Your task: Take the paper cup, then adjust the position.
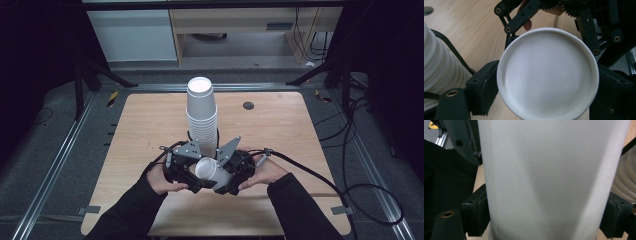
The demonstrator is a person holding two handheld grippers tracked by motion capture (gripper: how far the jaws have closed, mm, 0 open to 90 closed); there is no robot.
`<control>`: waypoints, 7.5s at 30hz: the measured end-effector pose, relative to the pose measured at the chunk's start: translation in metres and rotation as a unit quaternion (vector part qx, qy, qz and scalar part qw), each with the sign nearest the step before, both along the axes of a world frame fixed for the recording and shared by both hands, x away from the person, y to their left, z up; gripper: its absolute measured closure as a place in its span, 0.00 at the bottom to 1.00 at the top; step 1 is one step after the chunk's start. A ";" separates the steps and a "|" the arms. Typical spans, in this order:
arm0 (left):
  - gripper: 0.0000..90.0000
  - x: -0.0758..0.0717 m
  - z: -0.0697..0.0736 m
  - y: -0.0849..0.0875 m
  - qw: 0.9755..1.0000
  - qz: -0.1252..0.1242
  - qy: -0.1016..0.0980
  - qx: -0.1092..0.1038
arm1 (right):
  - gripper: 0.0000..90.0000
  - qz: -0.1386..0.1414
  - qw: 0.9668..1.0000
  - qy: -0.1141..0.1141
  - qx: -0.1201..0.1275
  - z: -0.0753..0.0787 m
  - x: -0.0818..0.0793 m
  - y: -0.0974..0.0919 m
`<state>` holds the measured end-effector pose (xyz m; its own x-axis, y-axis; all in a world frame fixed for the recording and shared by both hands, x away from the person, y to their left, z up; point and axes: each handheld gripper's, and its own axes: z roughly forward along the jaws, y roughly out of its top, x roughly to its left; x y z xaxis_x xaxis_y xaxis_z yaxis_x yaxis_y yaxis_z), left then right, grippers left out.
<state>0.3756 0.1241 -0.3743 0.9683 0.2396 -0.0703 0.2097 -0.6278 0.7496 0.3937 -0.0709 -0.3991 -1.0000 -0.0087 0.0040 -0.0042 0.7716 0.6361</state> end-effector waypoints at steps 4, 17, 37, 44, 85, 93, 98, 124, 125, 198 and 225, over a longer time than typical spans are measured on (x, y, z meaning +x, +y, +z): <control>0.19 0.001 -0.002 -0.002 1.000 -0.002 0.006 0.003 | 0.17 0.001 1.000 0.000 -0.001 0.000 0.000 0.002; 0.23 0.002 -0.005 -0.003 1.000 -0.003 0.020 0.010 | 0.17 0.004 1.000 -0.001 -0.002 0.000 0.000 0.003; 0.23 0.003 -0.006 -0.003 0.999 -0.008 0.026 0.028 | 0.06 -0.013 1.000 0.012 0.008 -0.001 0.001 -0.002; 0.23 0.004 -0.002 0.005 0.999 -0.006 0.022 0.026 | 0.05 -0.027 0.999 0.006 0.017 0.010 0.001 -0.014; 0.23 0.005 0.022 0.052 0.991 0.062 -0.007 -0.121 | 0.02 -0.157 0.966 0.002 0.207 0.023 -0.005 -0.085; 0.23 0.003 0.029 0.049 0.988 0.047 -0.012 -0.144 | 0.01 -0.143 0.961 0.026 0.235 0.024 -0.007 -0.082; 0.23 0.002 0.033 0.043 0.987 0.033 -0.012 -0.156 | 0.01 -0.138 0.961 0.030 0.239 0.022 -0.006 -0.077; 0.23 0.002 0.038 0.014 0.986 -0.021 -0.014 -0.168 | 0.01 -0.096 0.958 0.055 0.264 0.028 -0.009 -0.070; 0.23 0.001 0.038 0.014 0.985 -0.022 -0.013 -0.168 | 0.02 -0.096 0.958 0.055 0.263 0.027 -0.009 -0.069; 0.17 0.006 0.015 0.039 0.995 -0.006 0.004 -0.095 | 0.10 -0.086 0.982 0.003 0.168 0.041 0.000 -0.073; 0.15 0.008 0.017 0.017 0.997 -0.041 0.008 -0.059 | 0.11 -0.061 0.994 -0.009 0.090 0.032 0.001 -0.061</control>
